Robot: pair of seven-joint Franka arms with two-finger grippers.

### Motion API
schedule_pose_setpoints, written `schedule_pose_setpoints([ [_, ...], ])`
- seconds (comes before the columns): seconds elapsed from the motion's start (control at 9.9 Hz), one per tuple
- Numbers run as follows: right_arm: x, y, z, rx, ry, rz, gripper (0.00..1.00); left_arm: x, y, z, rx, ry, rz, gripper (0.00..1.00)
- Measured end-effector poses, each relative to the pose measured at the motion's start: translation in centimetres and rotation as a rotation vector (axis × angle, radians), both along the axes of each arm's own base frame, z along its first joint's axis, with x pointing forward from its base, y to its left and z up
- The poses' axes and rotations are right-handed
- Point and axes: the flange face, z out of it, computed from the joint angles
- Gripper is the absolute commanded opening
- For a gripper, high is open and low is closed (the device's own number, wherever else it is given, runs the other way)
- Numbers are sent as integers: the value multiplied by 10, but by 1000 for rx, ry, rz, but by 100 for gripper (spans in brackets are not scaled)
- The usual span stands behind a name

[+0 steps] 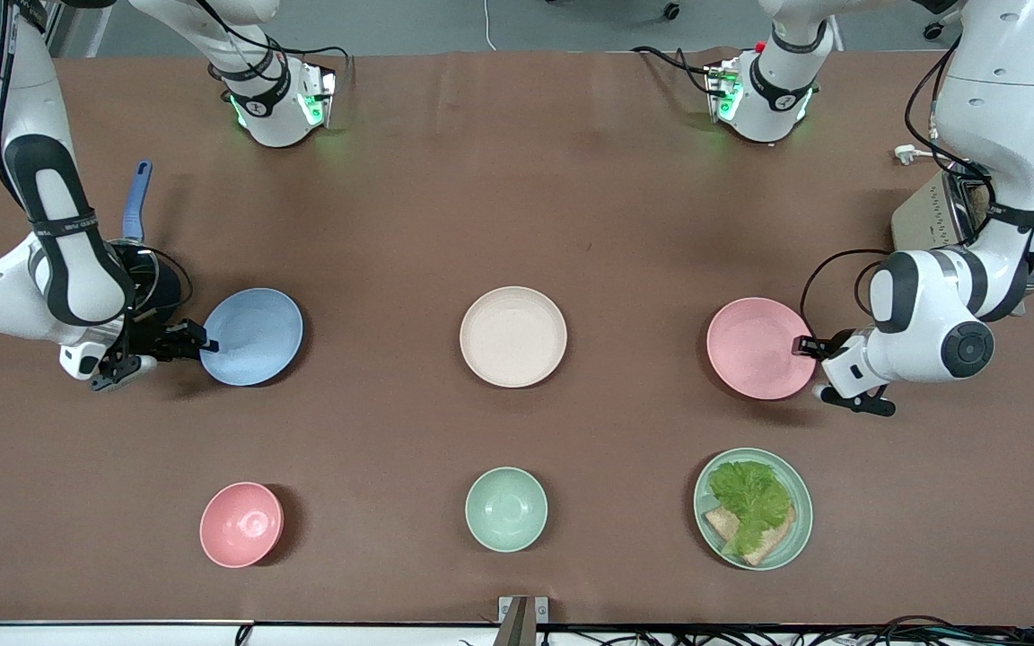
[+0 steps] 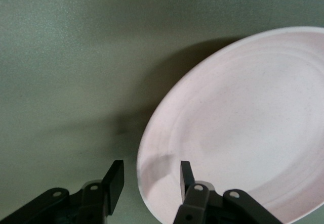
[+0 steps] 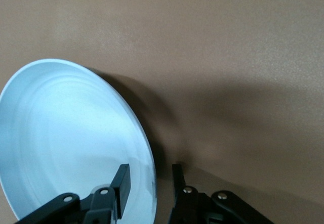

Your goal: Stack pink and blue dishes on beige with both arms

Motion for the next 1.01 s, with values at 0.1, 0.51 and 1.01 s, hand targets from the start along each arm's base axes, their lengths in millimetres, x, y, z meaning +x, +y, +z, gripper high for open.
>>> schedule_pose_setpoints([
  [0.1, -1, -1, -1, 1, 1, -2, 1, 0, 2, 0, 0, 0, 4, 5],
  [0.51, 8, 5, 9, 83, 21, -63, 0, 5, -5, 11, -38, -19, 3, 0],
  [1.01, 61, -10, 135, 97, 194, -206, 0, 5, -109, 58, -163, -4, 64, 0],
])
